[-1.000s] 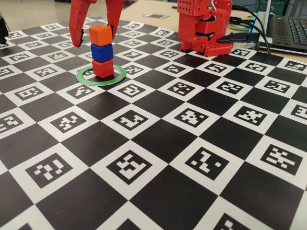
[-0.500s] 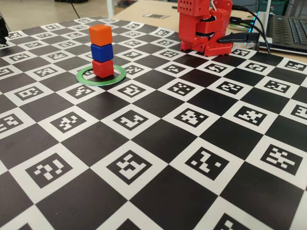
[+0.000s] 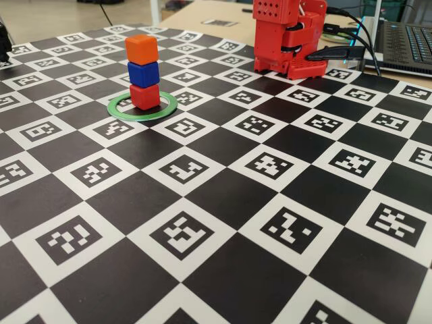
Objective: Grab the red cube then put it in the green circle then put the blue cube on top and finally the orange cube on top
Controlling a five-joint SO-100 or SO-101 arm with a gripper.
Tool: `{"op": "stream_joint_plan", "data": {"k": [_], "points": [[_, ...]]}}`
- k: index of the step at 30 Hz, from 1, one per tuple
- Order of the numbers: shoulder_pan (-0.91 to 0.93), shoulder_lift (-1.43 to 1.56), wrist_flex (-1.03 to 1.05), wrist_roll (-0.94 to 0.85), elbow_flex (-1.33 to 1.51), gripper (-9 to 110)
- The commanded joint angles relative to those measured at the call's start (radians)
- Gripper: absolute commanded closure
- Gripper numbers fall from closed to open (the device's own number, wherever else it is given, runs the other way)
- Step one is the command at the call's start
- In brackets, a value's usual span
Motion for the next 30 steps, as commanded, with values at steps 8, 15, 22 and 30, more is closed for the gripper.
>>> {"op": "stream_joint_plan", "data": {"k": [8, 15, 22, 30], "points": [[-0.034, 0.439, -0.296, -0.371, 0.476, 108], [-0.046, 0.62, -0.383, -0.569, 0.718, 108], [-0.071, 0.762, -0.411, -0.663, 0.985, 108], [-0.067, 0.842, -0.359, -0.681, 1.131, 108]]}}
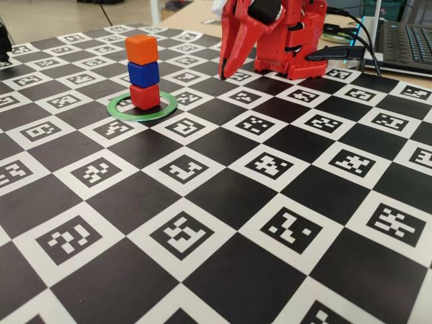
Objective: Grab the red cube then put it in the green circle then put the blue cube on top and finally the orange cube on top
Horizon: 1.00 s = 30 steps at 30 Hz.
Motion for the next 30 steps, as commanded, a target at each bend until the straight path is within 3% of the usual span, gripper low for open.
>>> {"op": "stream_joint_plan", "data": {"k": [1, 16, 21, 30], "points": [[0.002, 0.051, 0.025, -0.034, 0.011, 108], [0.011, 0.216, 0.259, -0.213, 0.109, 107], [0.028, 0.219, 0.275, -0.33, 0.109, 107], [0.029, 0.219, 0.275, -0.333, 0.109, 107]]}}
